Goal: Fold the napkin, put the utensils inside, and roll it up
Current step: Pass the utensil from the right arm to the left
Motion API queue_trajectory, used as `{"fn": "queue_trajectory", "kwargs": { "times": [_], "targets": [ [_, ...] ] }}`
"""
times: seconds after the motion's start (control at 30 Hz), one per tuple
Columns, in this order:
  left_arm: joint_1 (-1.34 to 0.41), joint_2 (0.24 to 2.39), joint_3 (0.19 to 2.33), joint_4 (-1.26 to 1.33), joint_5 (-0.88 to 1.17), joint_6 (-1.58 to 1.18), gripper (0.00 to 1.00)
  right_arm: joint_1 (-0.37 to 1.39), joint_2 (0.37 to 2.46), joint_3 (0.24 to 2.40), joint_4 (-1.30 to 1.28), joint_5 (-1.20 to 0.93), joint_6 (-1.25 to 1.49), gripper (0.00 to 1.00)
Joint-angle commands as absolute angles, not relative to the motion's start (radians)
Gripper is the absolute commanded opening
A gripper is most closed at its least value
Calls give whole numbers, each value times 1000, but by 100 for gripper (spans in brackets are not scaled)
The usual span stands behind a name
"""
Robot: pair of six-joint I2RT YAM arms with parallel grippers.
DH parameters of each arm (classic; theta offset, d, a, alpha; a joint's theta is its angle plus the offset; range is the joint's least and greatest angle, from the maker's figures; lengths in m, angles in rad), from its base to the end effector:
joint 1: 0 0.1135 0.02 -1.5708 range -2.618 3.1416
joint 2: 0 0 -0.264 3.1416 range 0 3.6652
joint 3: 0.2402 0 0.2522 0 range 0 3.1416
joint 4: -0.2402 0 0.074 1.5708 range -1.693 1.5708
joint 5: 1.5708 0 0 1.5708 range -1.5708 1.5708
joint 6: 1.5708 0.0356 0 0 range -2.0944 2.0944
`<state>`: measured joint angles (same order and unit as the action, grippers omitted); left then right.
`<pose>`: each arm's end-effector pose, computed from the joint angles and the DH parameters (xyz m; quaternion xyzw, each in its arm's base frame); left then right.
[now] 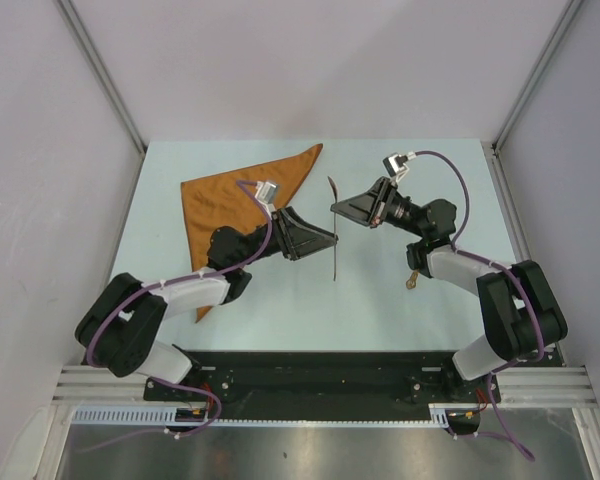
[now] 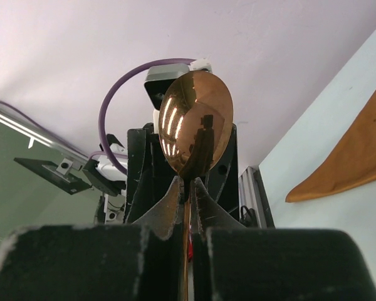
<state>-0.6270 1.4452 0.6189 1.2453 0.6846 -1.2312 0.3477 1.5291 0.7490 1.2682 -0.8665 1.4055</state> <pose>0.2215 -0.1883 0.2773 0.1161 0.5735 -0.7423 0.3265 0.2832 0.1315 0.2931 -0.0746 0.5853 0.7362 0.3314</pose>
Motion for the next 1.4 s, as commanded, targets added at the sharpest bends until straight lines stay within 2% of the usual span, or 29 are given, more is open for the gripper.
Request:
{"fn": "queue_trajectory", "kwargs": {
  "times": [0.0,0.2,0.3,0.57,0.9,1.07,1.1,1.2,1.23,1.3,1.33,1.37],
  "targets": [
    [-641,1462,649,1348,680,-1270,64,364,1534,762,1350,-882,1413,0],
    [-649,1474,658,1350,680,-1282,62,371,1536,773,1355,-890,1417,0],
    [-652,1476,663,1342,680,-1284,56,373,1537,773,1355,-891,1417,0],
    [-660,1480,670,1361,684,-1301,34,383,1543,779,1356,-897,1419,0],
    [-663,1489,681,1312,690,-1308,0,387,1543,779,1342,-902,1405,0],
    [-661,1499,690,1264,690,-1290,0,387,1540,778,1315,-905,1375,0],
    [-658,1497,690,1228,686,-1270,0,385,1539,779,1302,-907,1370,2],
    [-646,1485,690,1155,672,-1243,0,382,1529,778,1261,-908,1335,19],
    [-640,1477,692,1140,670,-1238,0,380,1525,773,1249,-910,1324,29],
    [-615,1474,703,1085,669,-1223,0,371,1513,770,1218,-916,1301,42],
    [-604,1470,707,1065,669,-1213,0,368,1508,769,1204,-916,1292,57],
    [-579,1459,715,1022,673,-1192,0,362,1500,758,1166,-917,1276,62]
  ]
}}
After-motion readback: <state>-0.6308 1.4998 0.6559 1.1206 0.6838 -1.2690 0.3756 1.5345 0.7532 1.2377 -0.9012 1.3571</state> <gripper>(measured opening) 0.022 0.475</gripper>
